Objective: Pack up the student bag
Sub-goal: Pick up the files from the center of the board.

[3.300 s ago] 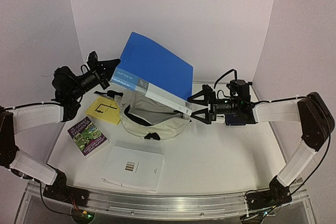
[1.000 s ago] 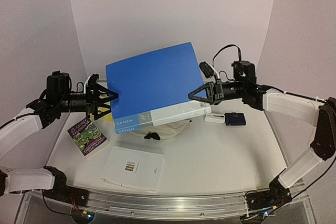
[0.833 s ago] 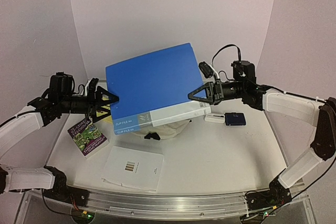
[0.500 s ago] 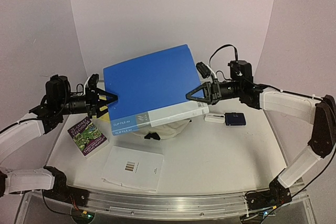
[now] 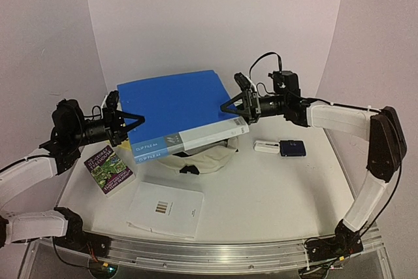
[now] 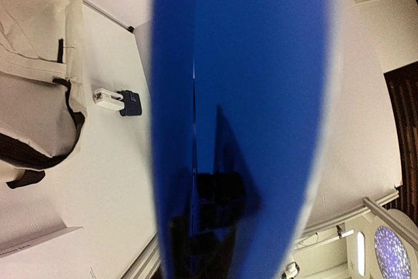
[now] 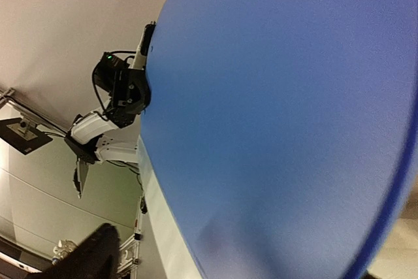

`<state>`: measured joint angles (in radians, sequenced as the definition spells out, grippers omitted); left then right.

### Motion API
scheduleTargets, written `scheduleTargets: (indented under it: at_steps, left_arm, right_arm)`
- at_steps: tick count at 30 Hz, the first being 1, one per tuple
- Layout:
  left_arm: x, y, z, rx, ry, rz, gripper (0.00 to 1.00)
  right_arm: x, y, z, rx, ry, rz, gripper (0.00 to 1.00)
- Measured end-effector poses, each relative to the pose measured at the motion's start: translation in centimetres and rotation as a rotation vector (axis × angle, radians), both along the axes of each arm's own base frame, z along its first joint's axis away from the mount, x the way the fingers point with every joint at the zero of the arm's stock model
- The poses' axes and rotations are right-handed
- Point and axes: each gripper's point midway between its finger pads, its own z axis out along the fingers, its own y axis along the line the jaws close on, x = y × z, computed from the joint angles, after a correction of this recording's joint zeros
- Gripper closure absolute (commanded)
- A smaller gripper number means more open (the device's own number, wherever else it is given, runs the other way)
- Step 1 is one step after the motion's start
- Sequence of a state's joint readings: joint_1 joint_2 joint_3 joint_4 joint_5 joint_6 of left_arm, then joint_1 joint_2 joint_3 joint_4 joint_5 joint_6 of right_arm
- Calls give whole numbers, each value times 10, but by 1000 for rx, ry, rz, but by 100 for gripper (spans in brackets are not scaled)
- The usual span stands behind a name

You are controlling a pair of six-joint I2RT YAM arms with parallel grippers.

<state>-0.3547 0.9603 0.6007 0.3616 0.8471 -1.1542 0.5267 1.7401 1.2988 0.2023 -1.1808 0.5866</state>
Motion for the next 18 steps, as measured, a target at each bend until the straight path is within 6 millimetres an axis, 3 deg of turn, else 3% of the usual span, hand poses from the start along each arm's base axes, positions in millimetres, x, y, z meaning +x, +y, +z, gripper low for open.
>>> scheduleTargets:
  at_steps: [4, 10, 14, 18]
  left_arm:
    - [3, 13, 5, 5, 10, 109, 100]
    - [15, 36, 3, 27, 50, 294, 100]
    - [23, 46, 0, 47, 78, 375, 100]
    - [25, 52, -7, 68, 108, 416, 100]
  right_arm:
    - [58, -16, -9, -26, -20, -159, 2]
    - [157, -59, -57, -225, -78, -502, 2]
    - [207, -62, -92, -374, -138, -616, 2]
    - [240, -58, -136, -494, -160, -655, 2]
